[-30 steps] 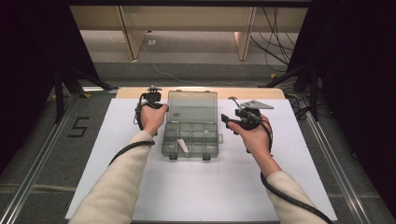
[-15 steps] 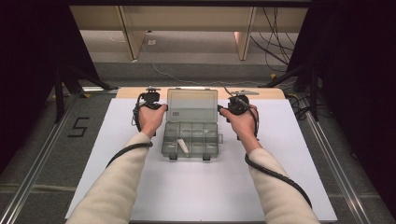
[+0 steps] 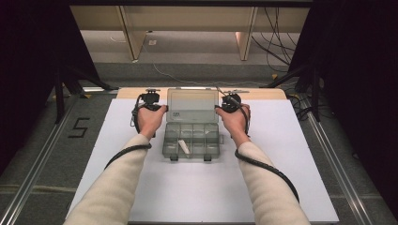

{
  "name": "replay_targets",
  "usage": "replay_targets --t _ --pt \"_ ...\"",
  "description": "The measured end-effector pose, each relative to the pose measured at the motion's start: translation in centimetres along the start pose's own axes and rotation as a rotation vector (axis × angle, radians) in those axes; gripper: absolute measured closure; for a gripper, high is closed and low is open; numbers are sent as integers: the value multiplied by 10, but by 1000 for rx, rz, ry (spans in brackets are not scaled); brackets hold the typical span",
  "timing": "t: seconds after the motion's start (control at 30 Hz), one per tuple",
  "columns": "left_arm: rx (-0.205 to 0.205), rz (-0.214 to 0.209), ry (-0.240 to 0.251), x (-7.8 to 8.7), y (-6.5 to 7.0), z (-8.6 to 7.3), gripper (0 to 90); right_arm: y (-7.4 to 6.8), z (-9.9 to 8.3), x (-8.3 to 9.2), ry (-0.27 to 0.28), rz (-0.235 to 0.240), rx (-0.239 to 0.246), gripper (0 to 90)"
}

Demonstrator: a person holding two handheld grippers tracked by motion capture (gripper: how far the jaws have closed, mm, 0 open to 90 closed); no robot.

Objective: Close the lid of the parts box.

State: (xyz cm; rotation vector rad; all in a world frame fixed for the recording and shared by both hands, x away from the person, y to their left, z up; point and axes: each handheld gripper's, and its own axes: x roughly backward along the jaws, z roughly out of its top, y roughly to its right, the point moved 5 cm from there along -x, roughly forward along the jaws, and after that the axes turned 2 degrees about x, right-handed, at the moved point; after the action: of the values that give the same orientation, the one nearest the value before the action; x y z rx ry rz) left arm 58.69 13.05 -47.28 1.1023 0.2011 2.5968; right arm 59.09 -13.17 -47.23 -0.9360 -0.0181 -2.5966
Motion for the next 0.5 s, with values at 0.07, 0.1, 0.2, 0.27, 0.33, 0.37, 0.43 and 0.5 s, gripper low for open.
replay_targets --t 0.07,0.1,0.2,0.27,0.33,0.37,0.43,0.5 --pt "17 -13 26 -1 2 1 894 2 -2 -1 -16 3 6 688" --pt "21 -9 28 -1 2 1 895 3 -2 -3 -5 -1 6 699" --pt "11 -10 22 1 2 1 895 1 -4 -4 -33 -1 -42 726" --pt "-10 -6 11 2 1 1 895 0 -5 -5 -36 8 -53 753" --pt "0 -17 32 1 2 1 895 -2 -4 -6 -36 4 -77 779" --pt "-10 -14 23 2 1 0 895 -3 -4 -5 -42 8 -84 794" --pt "-26 -25 32 2 1 1 895 -3 -4 -7 -18 -1 -73 816" --pt "-3 -21 25 3 2 1 895 -5 -4 -5 -39 -1 -108 854"
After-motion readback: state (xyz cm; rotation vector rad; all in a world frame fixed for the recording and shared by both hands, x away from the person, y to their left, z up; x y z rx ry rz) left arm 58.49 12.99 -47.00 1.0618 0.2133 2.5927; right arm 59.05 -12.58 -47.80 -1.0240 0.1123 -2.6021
